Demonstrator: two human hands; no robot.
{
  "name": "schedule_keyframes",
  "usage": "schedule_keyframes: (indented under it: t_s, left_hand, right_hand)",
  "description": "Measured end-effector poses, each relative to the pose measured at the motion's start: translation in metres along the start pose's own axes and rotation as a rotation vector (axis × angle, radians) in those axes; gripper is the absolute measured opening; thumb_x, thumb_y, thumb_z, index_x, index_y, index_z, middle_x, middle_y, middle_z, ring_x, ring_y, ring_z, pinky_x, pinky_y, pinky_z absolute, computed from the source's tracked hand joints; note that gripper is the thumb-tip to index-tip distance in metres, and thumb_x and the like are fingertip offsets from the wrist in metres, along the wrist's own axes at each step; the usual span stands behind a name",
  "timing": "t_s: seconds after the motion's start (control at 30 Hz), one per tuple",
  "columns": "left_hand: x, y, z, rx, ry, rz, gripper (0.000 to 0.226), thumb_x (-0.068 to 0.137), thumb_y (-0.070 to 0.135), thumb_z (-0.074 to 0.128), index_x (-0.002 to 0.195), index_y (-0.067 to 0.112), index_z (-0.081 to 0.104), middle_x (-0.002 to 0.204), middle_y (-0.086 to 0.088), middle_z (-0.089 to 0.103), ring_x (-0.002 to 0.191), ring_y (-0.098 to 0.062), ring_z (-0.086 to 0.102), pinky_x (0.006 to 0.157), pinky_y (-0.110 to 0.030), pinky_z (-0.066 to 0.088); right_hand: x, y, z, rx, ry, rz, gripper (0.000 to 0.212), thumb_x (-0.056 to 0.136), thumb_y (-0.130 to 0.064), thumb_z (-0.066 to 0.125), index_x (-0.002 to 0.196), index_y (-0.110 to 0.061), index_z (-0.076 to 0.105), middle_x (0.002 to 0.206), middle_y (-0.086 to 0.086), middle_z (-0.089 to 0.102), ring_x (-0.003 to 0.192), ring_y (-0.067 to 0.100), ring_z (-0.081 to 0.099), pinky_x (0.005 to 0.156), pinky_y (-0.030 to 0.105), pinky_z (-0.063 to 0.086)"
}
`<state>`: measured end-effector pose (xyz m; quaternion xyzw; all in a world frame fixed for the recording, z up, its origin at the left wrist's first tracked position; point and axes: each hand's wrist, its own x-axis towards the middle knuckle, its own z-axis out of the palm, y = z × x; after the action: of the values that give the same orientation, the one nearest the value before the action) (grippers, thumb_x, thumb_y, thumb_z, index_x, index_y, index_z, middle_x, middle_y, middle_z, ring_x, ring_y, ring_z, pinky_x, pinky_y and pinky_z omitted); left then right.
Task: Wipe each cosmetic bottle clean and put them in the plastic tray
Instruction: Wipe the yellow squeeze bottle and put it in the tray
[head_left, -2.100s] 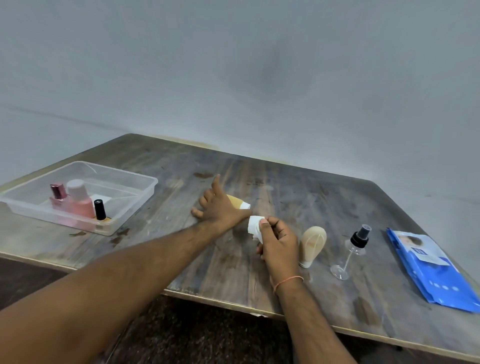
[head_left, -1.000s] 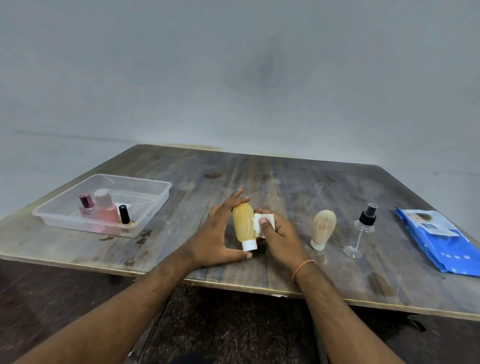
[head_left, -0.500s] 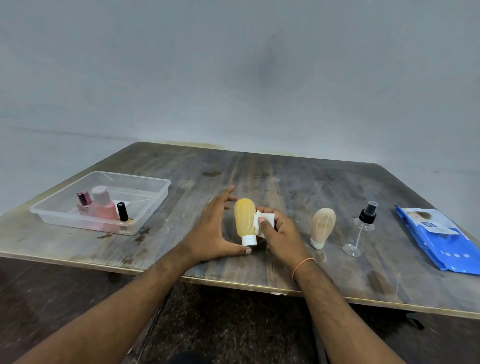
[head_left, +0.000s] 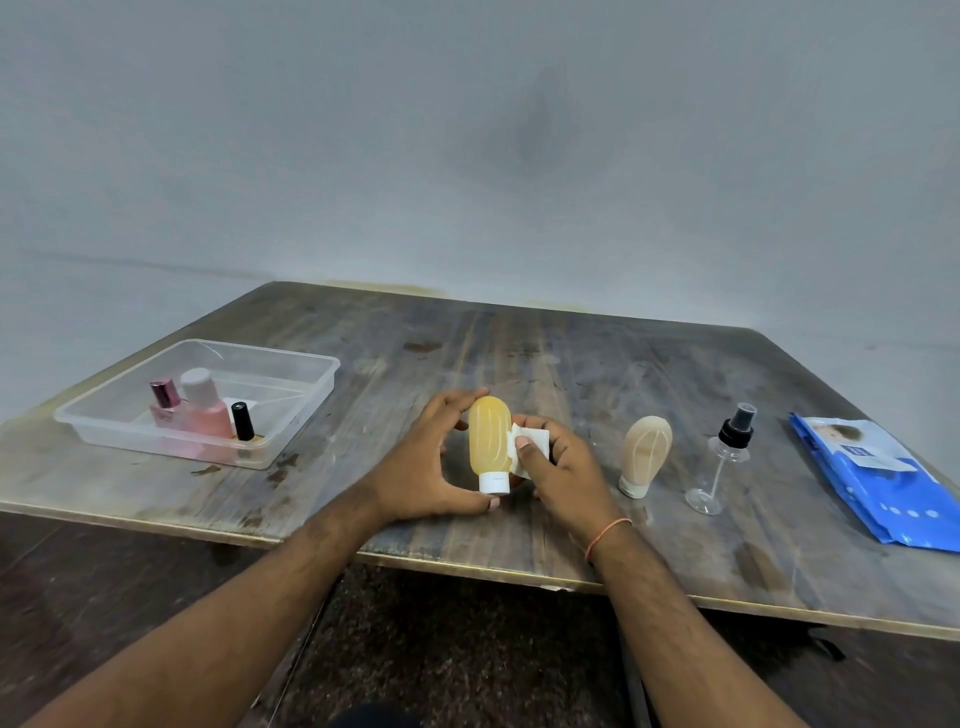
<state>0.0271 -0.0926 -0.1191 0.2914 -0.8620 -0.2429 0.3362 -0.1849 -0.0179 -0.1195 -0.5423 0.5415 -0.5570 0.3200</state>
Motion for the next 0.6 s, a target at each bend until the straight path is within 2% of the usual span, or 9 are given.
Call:
schedule_keyframes:
  t_s: [0.13, 0.23, 0.27, 0.33, 0.47, 0.6]
  left_hand:
    - [-0.001, 0.004, -0.001, -0.003, 0.008, 0.003, 0.121, 0.063, 0.051, 0.099, 0.161, 0.051, 0.028, 0.155, 0.022, 0.034, 0.139, -0.003, 0.044, 0.108, -0.039, 0.051]
    - [-0.001, 0.004, -0.002, -0.006, 0.016, 0.001, 0.122, 0.062, 0.054, 0.099, 0.161, 0.055, 0.027, 0.154, 0.022, 0.035, 0.139, -0.004, 0.046, 0.11, -0.044, 0.051]
    - [-0.001, 0.004, -0.002, -0.002, 0.011, 0.0, 0.122, 0.063, 0.054, 0.099, 0.162, 0.055, 0.027, 0.154, 0.021, 0.036, 0.139, -0.005, 0.046, 0.111, -0.046, 0.051]
    - [-0.002, 0.006, -0.003, 0.012, -0.01, 0.0, 0.123, 0.064, 0.055, 0.1, 0.162, 0.057, 0.025, 0.154, 0.021, 0.038, 0.14, -0.006, 0.045, 0.112, -0.048, 0.05]
    - [-0.003, 0.01, -0.004, 0.032, -0.065, 0.004, 0.124, 0.066, 0.051, 0.102, 0.161, 0.063, 0.023, 0.151, 0.023, 0.041, 0.142, -0.007, 0.043, 0.117, -0.047, 0.047]
    - [-0.003, 0.012, -0.003, 0.061, -0.096, 0.02, 0.122, 0.067, 0.05, 0.101, 0.162, 0.059, 0.025, 0.161, 0.031, 0.036, 0.148, -0.005, 0.035, 0.122, -0.047, 0.041]
  right_hand:
    - [0.0, -0.001, 0.0, 0.013, 0.003, -0.014, 0.021, 0.108, -0.019, 0.061, 0.125, -0.029, 0.069, 0.115, -0.005, 0.078, 0.098, 0.01, 0.074, 0.071, 0.021, 0.058]
    - [0.004, 0.003, 0.0, 0.014, 0.166, 0.023, 0.012, 0.103, -0.026, 0.069, 0.11, -0.036, 0.07, 0.106, -0.006, 0.078, 0.093, 0.02, 0.075, 0.069, 0.035, 0.063]
    - [0.006, 0.005, 0.0, -0.005, 0.24, 0.029, 0.008, 0.1, -0.031, 0.073, 0.105, -0.037, 0.071, 0.1, -0.007, 0.08, 0.09, 0.021, 0.076, 0.072, 0.042, 0.066]
    - [0.008, 0.009, -0.001, -0.064, 0.33, 0.022, 0.008, 0.094, -0.036, 0.078, 0.099, -0.037, 0.073, 0.092, -0.011, 0.081, 0.085, 0.017, 0.078, 0.077, 0.049, 0.067]
    - [0.004, 0.005, -0.001, -0.21, 0.375, -0.063, 0.01, 0.091, -0.034, 0.083, 0.084, -0.037, 0.077, 0.086, -0.013, 0.075, 0.077, 0.015, 0.075, 0.073, 0.045, 0.066]
    - [0.003, 0.004, -0.002, -0.125, 0.376, -0.042, 0.011, 0.094, -0.038, 0.08, 0.088, -0.028, 0.081, 0.079, -0.008, 0.077, 0.076, 0.019, 0.076, 0.069, 0.05, 0.066]
